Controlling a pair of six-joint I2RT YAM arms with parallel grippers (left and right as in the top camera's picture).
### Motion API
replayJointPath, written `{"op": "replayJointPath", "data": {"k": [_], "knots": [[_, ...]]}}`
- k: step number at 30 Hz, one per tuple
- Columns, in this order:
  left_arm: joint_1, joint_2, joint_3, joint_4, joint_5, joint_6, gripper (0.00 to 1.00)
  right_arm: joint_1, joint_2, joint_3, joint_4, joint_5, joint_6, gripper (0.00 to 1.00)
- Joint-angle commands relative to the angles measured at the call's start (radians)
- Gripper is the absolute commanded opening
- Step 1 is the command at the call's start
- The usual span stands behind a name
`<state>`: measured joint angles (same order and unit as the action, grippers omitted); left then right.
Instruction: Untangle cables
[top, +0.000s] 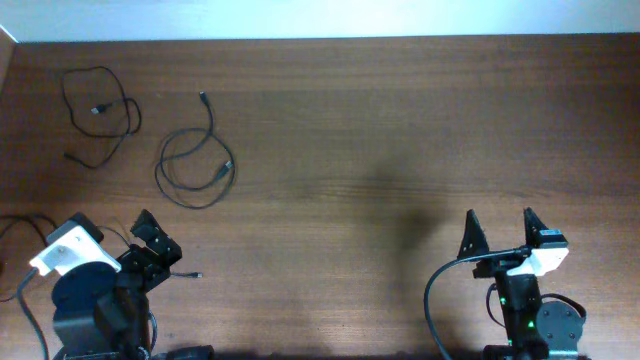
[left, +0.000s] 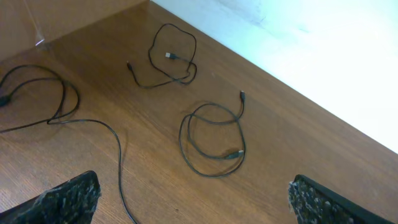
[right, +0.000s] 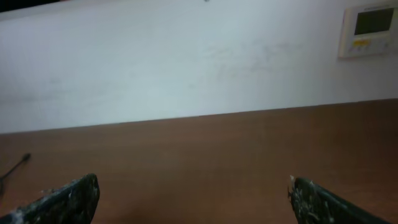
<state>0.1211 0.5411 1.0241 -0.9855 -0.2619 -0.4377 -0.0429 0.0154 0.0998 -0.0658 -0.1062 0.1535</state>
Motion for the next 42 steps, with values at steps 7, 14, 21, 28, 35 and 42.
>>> {"op": "replayJointPath", "data": {"k": [7,14,21,28,35,42], "knots": [[0.005,0.0,-0.003,-0.001,-0.007,0.002,0.99,-0.037,-0.012,-0.094,0.059,0.04,-0.008,0.99],[0.005,0.0,-0.003,-0.001,-0.007,0.002,0.99,-0.034,-0.012,-0.094,-0.005,0.006,-0.051,0.98],[0.005,0.0,-0.003,-0.001,-0.007,0.002,0.99,0.063,-0.012,-0.094,-0.005,0.013,-0.123,0.99],[0.005,0.0,-0.003,-0.001,-0.007,0.002,0.99,0.041,-0.012,-0.094,-0.005,0.013,-0.124,0.98],[0.005,0.0,-0.003,-0.001,-0.007,0.002,0.99,0.01,-0.012,-0.094,-0.005,0.013,-0.124,0.98],[0.005,0.0,-0.003,-0.001,-0.007,0.002,0.99,0.01,-0.012,-0.094,-0.005,0.013,-0.124,0.98]]}}
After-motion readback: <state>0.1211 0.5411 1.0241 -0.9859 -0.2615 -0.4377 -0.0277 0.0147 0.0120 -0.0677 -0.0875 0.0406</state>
